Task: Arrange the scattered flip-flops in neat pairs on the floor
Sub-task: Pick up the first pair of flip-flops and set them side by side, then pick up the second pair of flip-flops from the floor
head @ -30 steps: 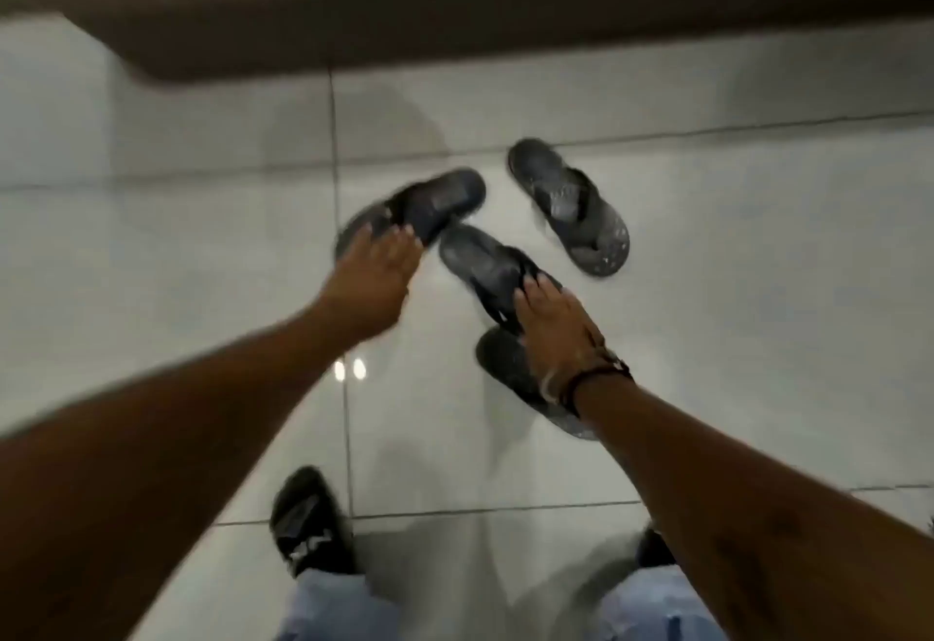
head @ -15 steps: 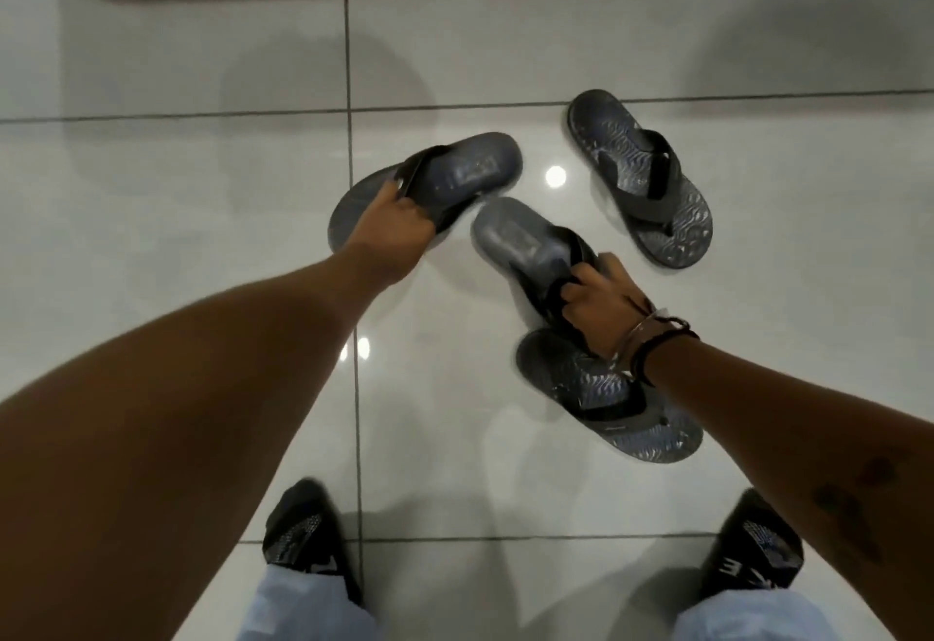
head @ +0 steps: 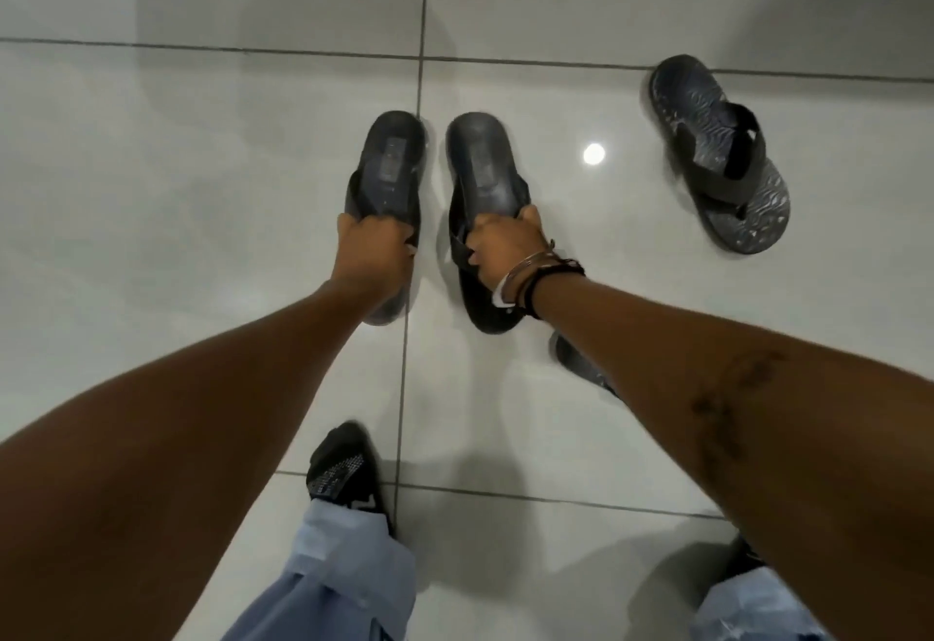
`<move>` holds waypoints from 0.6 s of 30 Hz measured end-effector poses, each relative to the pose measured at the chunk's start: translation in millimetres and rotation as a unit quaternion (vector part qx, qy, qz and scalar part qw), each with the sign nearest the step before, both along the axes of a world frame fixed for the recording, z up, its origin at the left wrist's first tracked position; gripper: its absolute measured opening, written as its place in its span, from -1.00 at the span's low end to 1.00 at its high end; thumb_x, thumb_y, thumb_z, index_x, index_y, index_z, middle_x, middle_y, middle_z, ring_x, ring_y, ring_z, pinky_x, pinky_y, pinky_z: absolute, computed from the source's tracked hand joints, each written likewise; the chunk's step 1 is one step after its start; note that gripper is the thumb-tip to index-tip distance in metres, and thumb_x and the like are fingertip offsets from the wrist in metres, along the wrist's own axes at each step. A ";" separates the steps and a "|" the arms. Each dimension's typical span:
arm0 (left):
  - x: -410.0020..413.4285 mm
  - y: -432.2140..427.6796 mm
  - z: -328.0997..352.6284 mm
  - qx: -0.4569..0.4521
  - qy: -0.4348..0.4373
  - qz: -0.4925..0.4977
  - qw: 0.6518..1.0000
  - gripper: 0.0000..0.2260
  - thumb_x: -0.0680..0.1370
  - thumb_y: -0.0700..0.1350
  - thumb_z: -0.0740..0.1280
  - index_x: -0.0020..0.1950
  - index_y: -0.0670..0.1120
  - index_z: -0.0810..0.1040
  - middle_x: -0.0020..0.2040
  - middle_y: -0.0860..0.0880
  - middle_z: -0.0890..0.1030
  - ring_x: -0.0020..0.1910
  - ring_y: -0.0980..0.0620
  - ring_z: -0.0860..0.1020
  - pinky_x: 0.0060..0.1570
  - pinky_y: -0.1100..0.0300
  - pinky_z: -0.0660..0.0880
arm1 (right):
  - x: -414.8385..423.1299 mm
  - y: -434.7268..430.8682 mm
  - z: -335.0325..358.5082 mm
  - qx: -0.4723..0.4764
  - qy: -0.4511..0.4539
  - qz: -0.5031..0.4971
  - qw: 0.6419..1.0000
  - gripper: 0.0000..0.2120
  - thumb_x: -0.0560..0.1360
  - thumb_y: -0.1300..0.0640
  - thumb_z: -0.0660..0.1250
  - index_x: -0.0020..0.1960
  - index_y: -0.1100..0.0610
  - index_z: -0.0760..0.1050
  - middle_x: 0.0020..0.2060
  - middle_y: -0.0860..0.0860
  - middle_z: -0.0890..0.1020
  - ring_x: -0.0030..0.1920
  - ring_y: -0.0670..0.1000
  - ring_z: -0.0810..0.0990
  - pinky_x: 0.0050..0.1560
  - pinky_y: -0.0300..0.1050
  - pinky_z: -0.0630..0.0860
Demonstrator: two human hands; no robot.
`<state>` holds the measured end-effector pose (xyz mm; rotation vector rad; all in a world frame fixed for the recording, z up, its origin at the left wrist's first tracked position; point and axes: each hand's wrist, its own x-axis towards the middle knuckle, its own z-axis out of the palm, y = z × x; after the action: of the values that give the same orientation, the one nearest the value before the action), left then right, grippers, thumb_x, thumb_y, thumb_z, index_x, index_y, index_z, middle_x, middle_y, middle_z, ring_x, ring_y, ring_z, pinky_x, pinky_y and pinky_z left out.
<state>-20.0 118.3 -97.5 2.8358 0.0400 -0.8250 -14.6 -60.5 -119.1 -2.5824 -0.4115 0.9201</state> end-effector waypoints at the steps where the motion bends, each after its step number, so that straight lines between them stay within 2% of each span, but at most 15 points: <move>1: -7.0 0.8 -1.9 -0.011 -0.008 0.012 1.000 -0.84 0.59 -0.14 0.25 -0.04 -0.09 0.62 -0.08 -0.09 0.62 0.06 -0.18 0.49 0.13 0.01 0.38 | -5.6 15.2 -1.1 -0.037 -0.010 0.039 0.999 -0.77 0.48 0.31 0.26 0.09 0.13 0.49 -0.06 0.07 0.56 0.00 0.09 0.55 0.19 -0.01 0.34; 2: -12.4 1.0 -2.2 -0.020 -0.015 0.012 1.000 -0.83 0.60 -0.15 0.25 -0.10 -0.07 0.62 -0.15 -0.06 0.61 0.01 -0.17 0.50 0.12 0.00 0.36 | -13.6 28.6 -4.6 -0.072 -0.022 0.066 0.995 -0.80 0.47 0.28 0.26 0.06 0.12 0.54 0.00 0.06 0.58 0.06 0.10 0.55 0.27 0.02 0.29; 3: -16.3 0.2 -2.4 -0.022 -0.020 0.003 1.000 -0.81 0.59 -0.17 0.24 -0.17 -0.04 0.59 -0.23 -0.03 0.58 -0.05 -0.16 0.52 0.10 -0.02 0.34 | -20.2 35.8 -5.7 -0.081 -0.023 0.052 0.995 -0.81 0.47 0.26 0.26 0.03 0.11 0.57 0.03 0.05 0.60 0.11 0.11 0.54 0.31 0.05 0.26; 5: -17.3 -2.0 -2.9 -0.021 -0.013 -0.022 0.999 -0.77 0.58 -0.19 0.23 -0.24 0.00 0.54 -0.29 -0.01 0.58 -0.13 -0.15 0.55 0.06 -0.03 0.29 | -26.6 39.9 -10.4 -0.078 -0.031 0.043 0.996 -0.79 0.49 0.24 0.25 0.04 0.09 0.61 0.06 0.04 0.60 0.15 0.11 0.53 0.30 0.08 0.26; 9: -17.8 -6.6 -0.4 -0.015 -0.028 -0.020 0.999 -0.78 0.57 -0.21 0.22 -0.23 -0.06 0.58 -0.20 -0.06 0.66 -0.14 -0.14 0.56 0.06 -0.05 0.31 | -33.0 27.0 -6.3 -0.011 -0.086 0.007 0.996 -0.79 0.51 0.16 0.27 0.11 0.06 0.59 0.08 0.02 0.57 0.17 0.10 0.49 0.25 0.05 0.24; 13: -31.3 -37.9 17.4 -0.014 -0.124 -0.021 0.992 -0.83 0.56 -0.16 0.21 -0.09 -0.08 0.60 -0.08 -0.11 0.63 -0.10 -0.17 0.55 -0.01 -0.06 0.35 | -19.9 -28.0 11.5 0.006 -0.148 -0.026 0.989 -0.77 0.51 0.13 0.27 0.13 0.08 0.56 0.17 0.04 0.55 0.21 0.11 0.48 0.19 0.05 0.21; 15: -46.5 -70.8 25.5 -0.041 -0.124 -0.066 0.989 -0.80 0.58 -0.09 0.21 0.03 -0.12 0.60 0.01 -0.14 0.62 0.00 -0.19 0.57 0.07 -0.09 0.38 | -7.0 -73.7 17.1 -0.041 -0.134 -0.030 0.990 -0.67 0.51 0.16 0.26 0.27 0.11 0.48 0.32 0.09 0.47 0.33 0.13 0.41 0.30 0.10 0.22; 18: -74.5 -136.2 30.5 -0.131 -0.062 -0.155 0.977 -0.76 0.56 -0.03 0.29 0.09 -0.15 0.62 0.05 -0.16 0.64 0.02 -0.21 0.60 0.08 -0.07 0.42 | 11.9 -157.1 15.9 -0.167 -0.086 -0.019 0.982 -0.46 0.54 0.14 0.25 0.48 0.15 0.22 0.50 0.12 0.24 0.50 0.10 0.18 0.48 0.18 0.07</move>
<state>-94.5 -17.8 -67.0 2.6680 -0.5012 -0.6495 -2.8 -217.6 -103.2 -2.9782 -0.2697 0.8119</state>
